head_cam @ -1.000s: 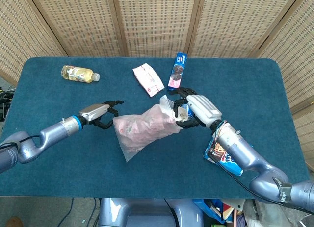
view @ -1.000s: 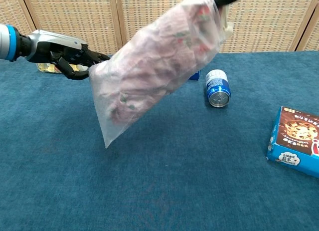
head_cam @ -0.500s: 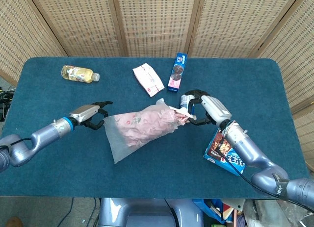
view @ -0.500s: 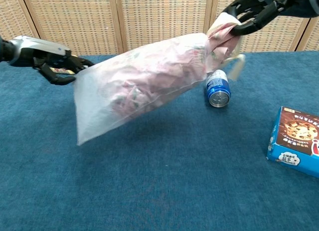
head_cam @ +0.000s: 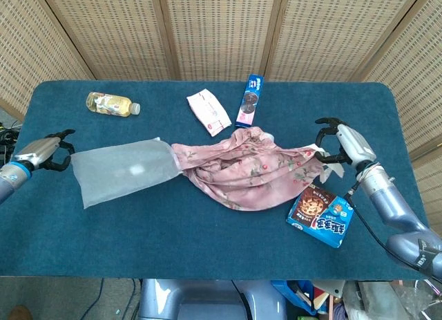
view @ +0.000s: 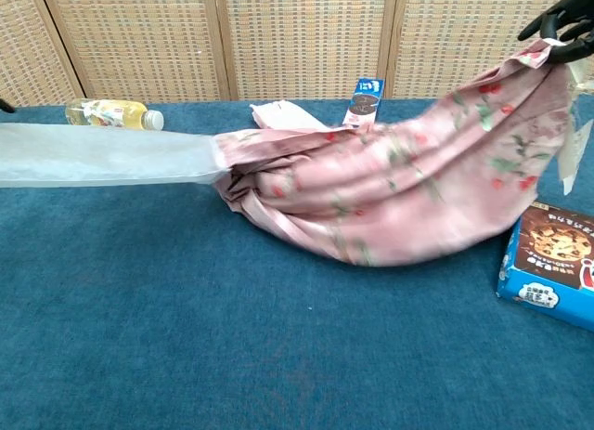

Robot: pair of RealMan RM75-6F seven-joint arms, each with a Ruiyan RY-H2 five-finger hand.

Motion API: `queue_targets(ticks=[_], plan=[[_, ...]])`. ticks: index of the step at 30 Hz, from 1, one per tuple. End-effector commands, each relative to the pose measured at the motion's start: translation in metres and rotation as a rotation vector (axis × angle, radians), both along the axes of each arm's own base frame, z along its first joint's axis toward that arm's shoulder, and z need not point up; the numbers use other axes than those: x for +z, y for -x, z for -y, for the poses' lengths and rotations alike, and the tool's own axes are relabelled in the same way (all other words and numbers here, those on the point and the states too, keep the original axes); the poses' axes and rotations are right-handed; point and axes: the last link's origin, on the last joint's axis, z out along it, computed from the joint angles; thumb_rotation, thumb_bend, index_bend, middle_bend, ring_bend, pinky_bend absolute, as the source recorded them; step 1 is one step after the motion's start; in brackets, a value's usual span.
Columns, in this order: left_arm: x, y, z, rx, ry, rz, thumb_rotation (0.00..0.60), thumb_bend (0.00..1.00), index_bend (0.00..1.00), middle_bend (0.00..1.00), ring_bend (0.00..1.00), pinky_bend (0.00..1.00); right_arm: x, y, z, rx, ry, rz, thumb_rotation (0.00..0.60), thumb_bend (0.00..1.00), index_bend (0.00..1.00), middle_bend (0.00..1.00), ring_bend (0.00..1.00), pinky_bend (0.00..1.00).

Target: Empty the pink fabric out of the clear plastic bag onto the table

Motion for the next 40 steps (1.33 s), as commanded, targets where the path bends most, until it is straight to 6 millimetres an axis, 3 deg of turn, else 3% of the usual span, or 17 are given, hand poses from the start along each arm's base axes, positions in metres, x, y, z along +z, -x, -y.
queue_targets(ticks=[1,7,9,10,11,12,13,14,17,24,31,32,33,34,36,40], plan=[[0.018,0.019,0.003,0.041,-0.054,-0.026,0.6,0.62,0.75,0.0,0.0,0.0,0.0,0.002,-0.001,-0.001,-0.005,-0.007,0.6,0.64,0.75,0.18,0.07,0.05],[0.026,0.027,0.002,0.043,-0.088,-0.052,0.6,0.62,0.75,0.0,0.0,0.0,0.001,-0.001,-0.005,0.021,0.0,-0.026,0.6,0.64,0.75,0.18,0.07,0.05],[0.028,0.029,0.002,0.038,-0.099,-0.064,0.6,0.62,0.7,0.0,0.0,0.0,0.004,-0.001,-0.007,0.041,0.018,-0.049,0.6,0.63,0.69,0.16,0.07,0.05],[0.028,0.031,0.003,0.038,-0.103,-0.067,0.6,0.61,0.52,0.0,0.0,0.0,0.005,0.0,-0.009,0.055,0.03,-0.071,0.6,0.54,0.56,0.11,0.07,0.04],[0.029,0.032,0.005,0.038,-0.11,-0.068,0.6,0.54,0.3,0.0,0.0,0.0,0.006,0.002,-0.011,0.069,0.038,-0.102,0.6,0.36,0.35,0.06,0.05,0.02],[0.03,0.032,0.006,0.033,-0.126,-0.06,0.6,0.46,0.16,0.0,0.0,0.0,0.01,0.005,-0.014,0.089,0.058,-0.152,0.6,0.23,0.21,0.03,0.04,0.01],[0.033,0.032,0.008,0.025,-0.154,-0.043,0.6,0.32,0.02,0.0,0.0,0.0,0.015,0.008,-0.017,0.114,0.088,-0.213,0.6,0.07,0.07,0.0,0.01,0.0],[0.037,0.032,0.011,0.005,-0.2,-0.019,0.6,0.18,0.0,0.0,0.0,0.0,0.021,0.012,-0.023,0.144,0.144,-0.29,0.6,0.0,0.0,0.0,0.0,0.0],[0.048,0.031,0.024,-0.053,-0.323,0.018,0.6,0.05,0.0,0.0,0.0,0.0,0.031,0.02,-0.04,0.195,0.273,-0.429,0.6,0.0,0.0,0.0,0.0,0.0],[0.054,0.017,0.08,-0.157,-0.523,0.015,0.6,0.02,0.0,0.0,0.0,0.0,0.037,0.044,-0.093,0.251,0.398,-0.53,0.6,0.0,0.0,0.0,0.0,0.0],[0.033,-0.003,0.152,-0.19,-0.57,-0.036,0.6,0.02,0.0,0.0,0.0,0.0,0.028,0.061,-0.147,0.283,0.443,-0.515,0.6,0.0,0.0,0.0,0.0,0.0],[0.024,-0.006,0.166,-0.194,-0.554,-0.049,0.6,0.02,0.0,0.0,0.0,0.0,0.024,0.064,-0.157,0.286,0.443,-0.512,0.6,0.0,0.0,0.0,0.0,0.0],[0.016,0.006,0.222,-0.14,-0.541,-0.068,0.6,0.02,0.0,0.0,0.0,0.0,0.021,0.066,-0.166,0.285,0.444,-0.513,0.6,0.0,0.0,0.0,0.0,0.0],[0.019,-0.011,0.201,-0.216,-0.577,-0.054,0.6,0.02,0.0,0.0,0.0,0.0,0.019,0.066,-0.172,0.286,0.446,-0.513,0.6,0.0,0.0,0.0,0.0,0.0],[0.004,-0.018,0.186,-0.206,-0.553,-0.056,0.6,0.02,0.0,0.0,0.0,0.0,0.015,0.069,-0.182,0.279,0.441,-0.516,0.6,0.0,0.0,0.0,0.0,0.0],[-0.011,-0.029,0.205,-0.209,-0.523,-0.067,0.6,0.02,0.0,0.0,0.0,0.0,0.01,0.071,-0.195,0.271,0.43,-0.512,0.6,0.0,0.0,0.0,0.0,0.0]])
